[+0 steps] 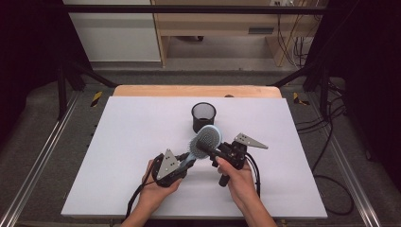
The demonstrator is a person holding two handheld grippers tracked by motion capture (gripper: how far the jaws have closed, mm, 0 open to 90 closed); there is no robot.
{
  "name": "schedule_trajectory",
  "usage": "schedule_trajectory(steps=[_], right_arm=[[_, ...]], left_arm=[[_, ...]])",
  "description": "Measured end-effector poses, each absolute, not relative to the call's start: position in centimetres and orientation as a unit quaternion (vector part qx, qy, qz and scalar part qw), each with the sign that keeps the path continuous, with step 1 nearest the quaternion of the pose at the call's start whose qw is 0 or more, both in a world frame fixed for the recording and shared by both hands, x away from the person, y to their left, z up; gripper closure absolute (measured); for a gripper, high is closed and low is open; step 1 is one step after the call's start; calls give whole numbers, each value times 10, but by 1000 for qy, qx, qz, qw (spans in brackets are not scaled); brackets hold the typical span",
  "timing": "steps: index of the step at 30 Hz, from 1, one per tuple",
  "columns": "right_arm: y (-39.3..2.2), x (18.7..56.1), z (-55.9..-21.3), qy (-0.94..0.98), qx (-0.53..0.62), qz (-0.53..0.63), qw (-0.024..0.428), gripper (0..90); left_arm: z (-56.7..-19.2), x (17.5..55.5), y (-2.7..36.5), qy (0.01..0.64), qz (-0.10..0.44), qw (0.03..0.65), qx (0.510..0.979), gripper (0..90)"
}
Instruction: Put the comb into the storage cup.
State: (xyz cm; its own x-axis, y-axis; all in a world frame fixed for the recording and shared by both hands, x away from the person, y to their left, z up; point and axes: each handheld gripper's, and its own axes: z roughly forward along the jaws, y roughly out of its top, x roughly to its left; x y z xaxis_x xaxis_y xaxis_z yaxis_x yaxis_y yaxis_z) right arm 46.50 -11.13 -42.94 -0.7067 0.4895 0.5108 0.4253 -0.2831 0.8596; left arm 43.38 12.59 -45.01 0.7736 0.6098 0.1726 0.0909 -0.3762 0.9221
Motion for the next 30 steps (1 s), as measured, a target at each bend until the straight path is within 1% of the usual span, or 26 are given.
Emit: schedule_trajectory(steps=[30], right_arm=[[-108, 461, -426, 612, 376, 695, 37, 584]], left_arm=[[-452, 435, 126, 226, 246, 512, 791, 693]])
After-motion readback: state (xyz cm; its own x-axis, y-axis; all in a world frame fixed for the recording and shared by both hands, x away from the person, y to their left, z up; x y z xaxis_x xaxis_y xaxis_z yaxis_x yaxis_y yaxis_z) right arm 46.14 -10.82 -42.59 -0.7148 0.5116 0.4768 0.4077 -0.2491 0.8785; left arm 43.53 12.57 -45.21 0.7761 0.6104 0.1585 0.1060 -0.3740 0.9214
